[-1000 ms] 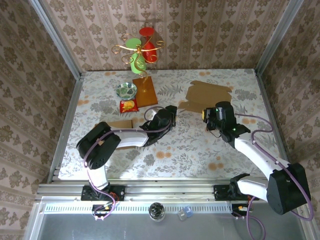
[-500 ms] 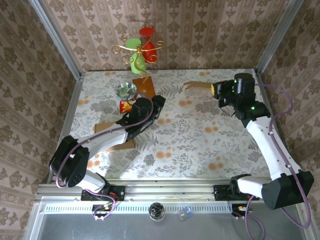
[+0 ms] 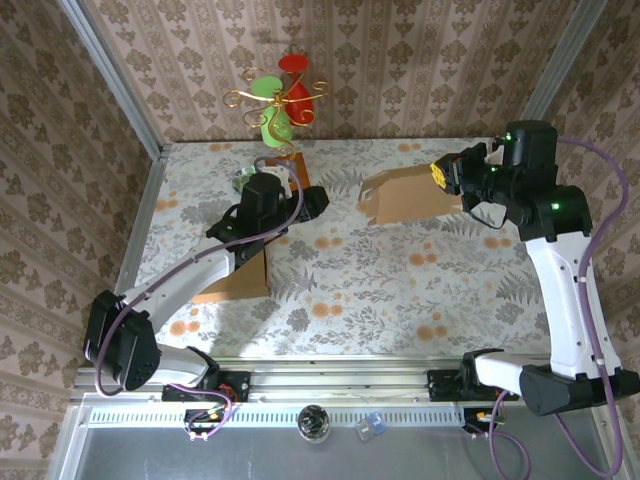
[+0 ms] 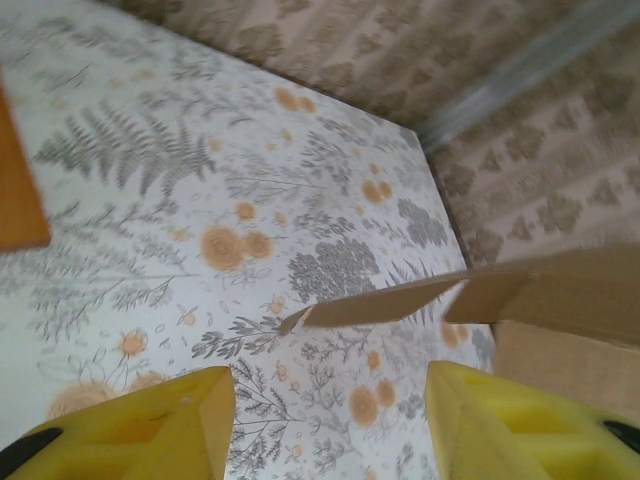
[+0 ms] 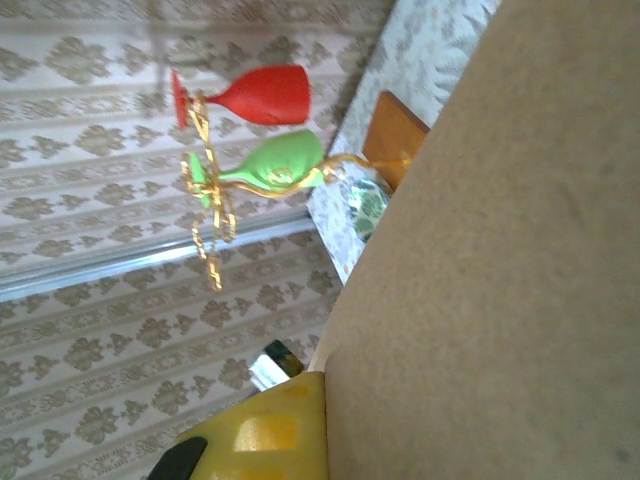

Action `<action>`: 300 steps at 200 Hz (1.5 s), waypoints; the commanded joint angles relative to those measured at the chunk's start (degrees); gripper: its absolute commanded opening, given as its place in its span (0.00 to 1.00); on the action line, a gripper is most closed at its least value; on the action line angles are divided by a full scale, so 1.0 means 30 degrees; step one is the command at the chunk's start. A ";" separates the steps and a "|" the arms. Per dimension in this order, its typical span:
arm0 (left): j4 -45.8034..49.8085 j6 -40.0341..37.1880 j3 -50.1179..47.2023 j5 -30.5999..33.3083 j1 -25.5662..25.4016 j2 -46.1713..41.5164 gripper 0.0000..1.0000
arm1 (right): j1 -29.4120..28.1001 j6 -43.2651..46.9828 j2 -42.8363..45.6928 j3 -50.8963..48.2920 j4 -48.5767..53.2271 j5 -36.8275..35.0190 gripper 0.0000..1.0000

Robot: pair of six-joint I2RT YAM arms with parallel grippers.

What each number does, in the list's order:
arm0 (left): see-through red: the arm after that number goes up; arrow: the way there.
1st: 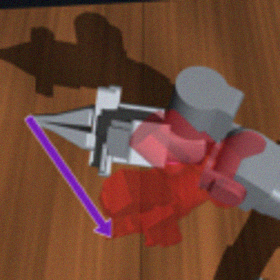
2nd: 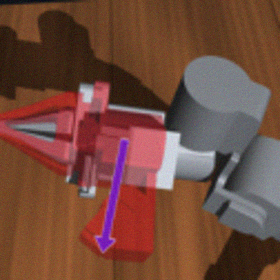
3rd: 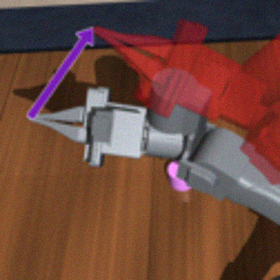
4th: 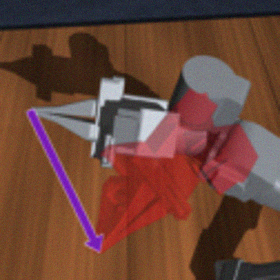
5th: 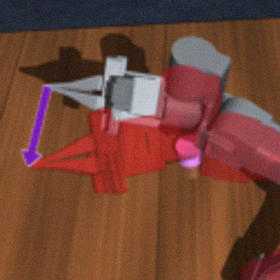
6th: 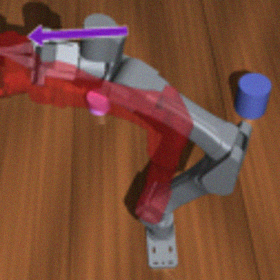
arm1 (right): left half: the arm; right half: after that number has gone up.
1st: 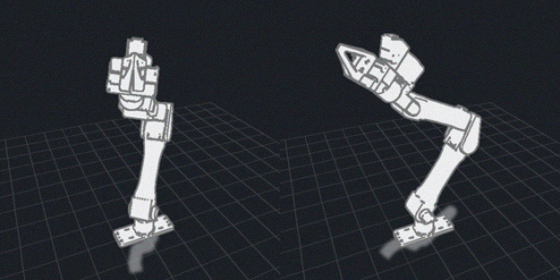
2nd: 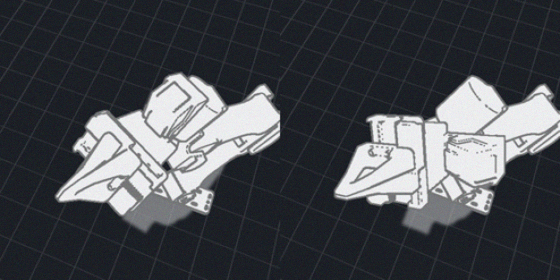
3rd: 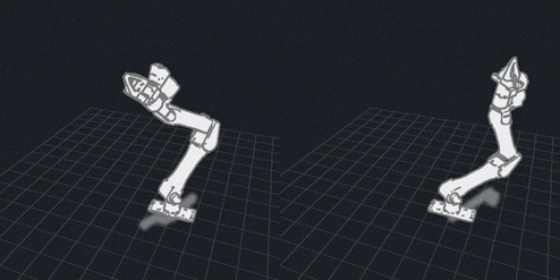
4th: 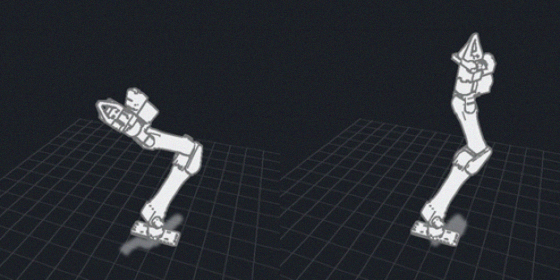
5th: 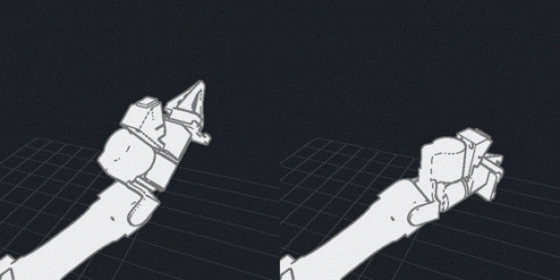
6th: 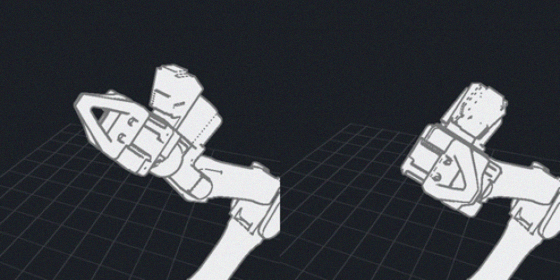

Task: Fold the paper box

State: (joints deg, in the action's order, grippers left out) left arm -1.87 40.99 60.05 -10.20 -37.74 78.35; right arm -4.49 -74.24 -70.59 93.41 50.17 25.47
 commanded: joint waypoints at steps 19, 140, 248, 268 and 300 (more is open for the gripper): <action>0.0097 -0.8285 -0.0390 -0.3742 -0.1098 -0.0895 0.61 | 0.0120 0.0151 -0.2908 0.0230 -0.0289 0.1334 0.00; -0.0129 -1.4356 0.1428 0.3212 -0.2840 0.2435 0.78 | -0.0059 -0.0602 -0.5257 -0.0172 -0.2108 0.2347 0.00; -0.1151 -1.4529 0.3001 0.1595 -0.2652 0.5137 0.06 | -0.0065 -0.1186 -0.4483 -0.2416 -0.3443 0.2532 0.00; -0.0596 -1.4007 0.3054 0.1032 -0.2708 0.5025 0.02 | -0.0074 -0.0698 -0.4593 -0.3093 -0.4868 0.2364 0.00; 0.1013 -1.1244 0.2793 0.0441 -0.2697 0.4691 0.00 | -0.0099 0.0609 -0.4962 -0.4695 -0.9454 0.2070 0.08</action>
State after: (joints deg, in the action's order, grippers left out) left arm -1.61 0.12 67.07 -5.10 -45.67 93.49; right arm -4.43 -76.03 -85.45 82.52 33.98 30.72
